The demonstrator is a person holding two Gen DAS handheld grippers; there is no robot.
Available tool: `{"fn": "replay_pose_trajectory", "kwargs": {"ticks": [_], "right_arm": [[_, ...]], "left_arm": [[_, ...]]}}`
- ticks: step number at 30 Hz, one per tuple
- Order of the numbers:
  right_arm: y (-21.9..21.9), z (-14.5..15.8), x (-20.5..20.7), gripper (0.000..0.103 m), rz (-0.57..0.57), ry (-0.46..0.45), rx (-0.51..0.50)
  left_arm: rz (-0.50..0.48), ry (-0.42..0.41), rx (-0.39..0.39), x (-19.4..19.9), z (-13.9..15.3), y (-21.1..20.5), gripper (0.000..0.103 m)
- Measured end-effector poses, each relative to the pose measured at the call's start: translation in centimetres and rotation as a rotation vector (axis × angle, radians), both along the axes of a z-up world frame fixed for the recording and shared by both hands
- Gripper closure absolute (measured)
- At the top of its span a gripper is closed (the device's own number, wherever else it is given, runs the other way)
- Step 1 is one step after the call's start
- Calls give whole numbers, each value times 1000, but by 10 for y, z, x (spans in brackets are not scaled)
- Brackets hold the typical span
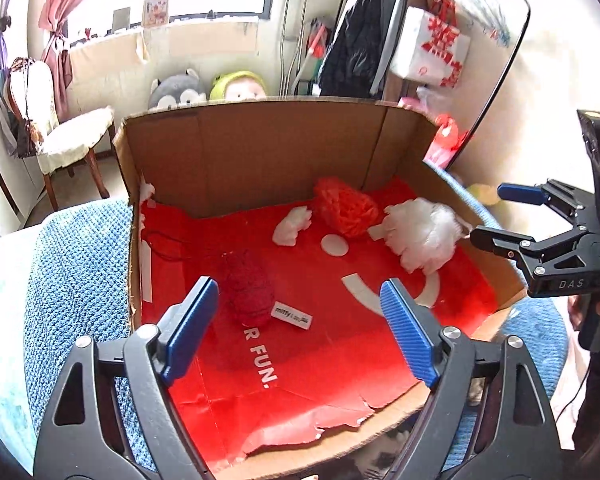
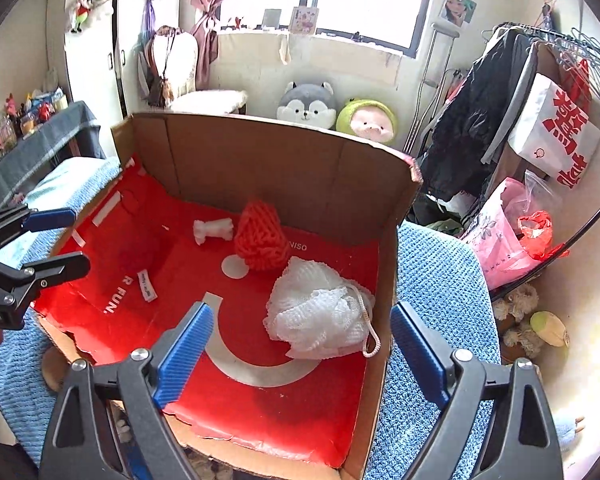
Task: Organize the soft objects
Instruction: 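Withdraw both tools from the box back over the blanket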
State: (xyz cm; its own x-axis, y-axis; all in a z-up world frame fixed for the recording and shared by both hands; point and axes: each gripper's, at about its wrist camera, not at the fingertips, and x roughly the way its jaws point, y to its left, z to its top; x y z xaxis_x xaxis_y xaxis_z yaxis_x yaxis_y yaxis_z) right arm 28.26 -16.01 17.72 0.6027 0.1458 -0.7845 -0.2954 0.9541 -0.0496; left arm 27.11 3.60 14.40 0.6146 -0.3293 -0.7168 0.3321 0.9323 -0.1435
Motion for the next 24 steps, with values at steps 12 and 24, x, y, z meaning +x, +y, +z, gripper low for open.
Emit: {"fn": "replay_pose_trajectory", "kwargs": {"ticks": [12,24], "right_arm": [[-9,43,-71,1,-18,-187,143],[-8,55,-172,0,-54,-391,211]], "left_arm": [[60,-211,-88,-65,39,10,6],[134,-455,-57,-156,60,-1,0]]}}
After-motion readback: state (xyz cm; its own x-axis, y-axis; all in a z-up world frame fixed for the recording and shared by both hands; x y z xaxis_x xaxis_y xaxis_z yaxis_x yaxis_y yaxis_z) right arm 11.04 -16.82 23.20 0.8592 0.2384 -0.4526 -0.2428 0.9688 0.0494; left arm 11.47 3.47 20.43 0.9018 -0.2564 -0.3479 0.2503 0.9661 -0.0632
